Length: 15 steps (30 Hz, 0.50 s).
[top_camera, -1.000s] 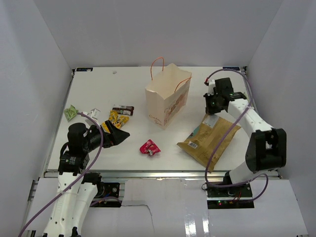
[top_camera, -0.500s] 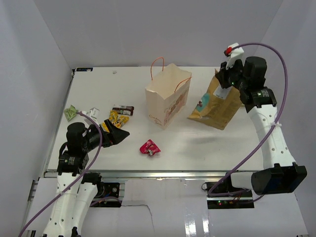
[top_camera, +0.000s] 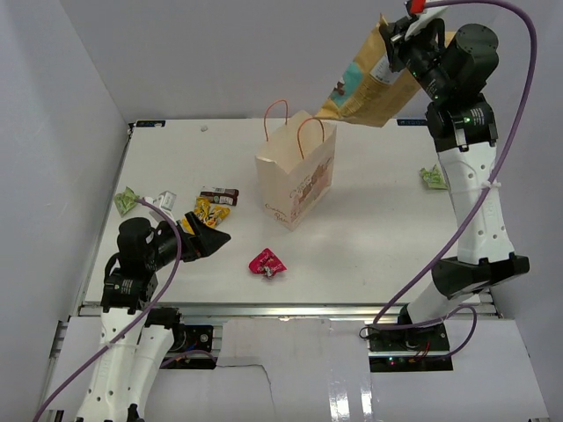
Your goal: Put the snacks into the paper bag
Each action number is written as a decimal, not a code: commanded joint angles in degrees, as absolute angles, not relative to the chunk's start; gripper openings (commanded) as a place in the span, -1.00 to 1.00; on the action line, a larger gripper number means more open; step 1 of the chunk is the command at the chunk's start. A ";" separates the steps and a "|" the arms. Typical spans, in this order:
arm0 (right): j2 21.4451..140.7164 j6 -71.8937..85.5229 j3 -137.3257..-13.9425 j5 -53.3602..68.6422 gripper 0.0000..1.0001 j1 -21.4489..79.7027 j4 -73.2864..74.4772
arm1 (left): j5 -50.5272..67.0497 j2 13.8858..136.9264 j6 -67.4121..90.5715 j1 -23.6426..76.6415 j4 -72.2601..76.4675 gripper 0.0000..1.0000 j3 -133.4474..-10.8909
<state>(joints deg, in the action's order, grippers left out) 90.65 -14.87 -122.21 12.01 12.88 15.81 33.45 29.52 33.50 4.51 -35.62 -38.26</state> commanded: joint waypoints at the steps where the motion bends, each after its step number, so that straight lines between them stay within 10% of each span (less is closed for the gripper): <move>1: 93.69 -19.33 -130.58 8.18 -0.85 14.68 7.65 | 33.40 29.27 33.40 4.57 -35.51 0.96 -40.69; 15: 99.58 -25.40 -134.12 6.24 -0.85 27.24 -1.58 | 32.96 30.94 32.96 4.57 -35.68 0.96 -41.48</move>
<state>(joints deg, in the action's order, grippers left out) 99.20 -23.53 -131.83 7.75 25.65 6.57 33.36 30.81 33.47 4.51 -35.62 -39.27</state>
